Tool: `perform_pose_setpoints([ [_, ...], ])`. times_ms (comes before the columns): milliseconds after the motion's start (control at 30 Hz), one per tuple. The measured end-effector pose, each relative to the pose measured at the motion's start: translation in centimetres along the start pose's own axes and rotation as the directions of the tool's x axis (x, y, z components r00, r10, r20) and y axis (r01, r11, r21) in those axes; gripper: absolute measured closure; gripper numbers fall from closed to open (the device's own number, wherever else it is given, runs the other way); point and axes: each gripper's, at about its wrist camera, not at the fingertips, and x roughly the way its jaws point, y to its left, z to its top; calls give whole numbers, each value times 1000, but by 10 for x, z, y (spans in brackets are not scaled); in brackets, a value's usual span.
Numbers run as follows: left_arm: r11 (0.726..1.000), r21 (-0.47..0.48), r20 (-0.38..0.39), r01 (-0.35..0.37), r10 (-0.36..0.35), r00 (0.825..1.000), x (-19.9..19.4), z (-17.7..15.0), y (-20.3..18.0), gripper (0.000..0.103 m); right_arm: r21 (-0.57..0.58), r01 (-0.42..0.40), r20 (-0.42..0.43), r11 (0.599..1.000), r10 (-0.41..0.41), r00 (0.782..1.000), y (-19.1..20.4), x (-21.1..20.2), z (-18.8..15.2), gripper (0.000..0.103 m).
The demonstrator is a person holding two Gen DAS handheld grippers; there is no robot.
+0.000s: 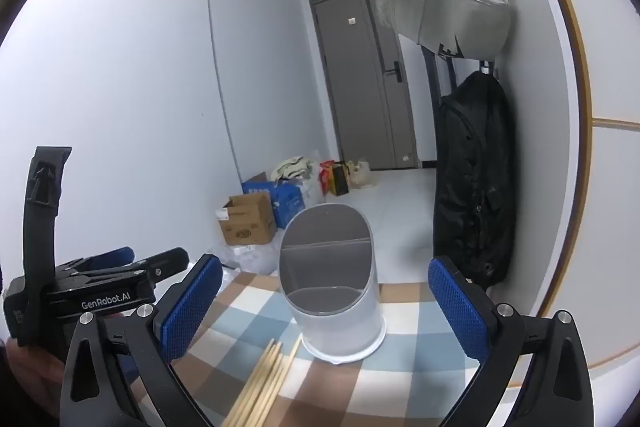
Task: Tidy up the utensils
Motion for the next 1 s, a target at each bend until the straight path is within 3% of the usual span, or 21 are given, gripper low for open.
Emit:
perform_pose_setpoints([
  [133, 1000, 6, -52, -15, 15, 999, 8, 2, -5, 2, -13, 2, 1, 1000, -2, 1000, 0, 2, -1, 0],
  [1000, 1000, -11, -55, 6, -6, 998, 9, -2, 3, 2, -47, -6, 1, 999, 6, 1000, 5, 3, -2, 0],
])
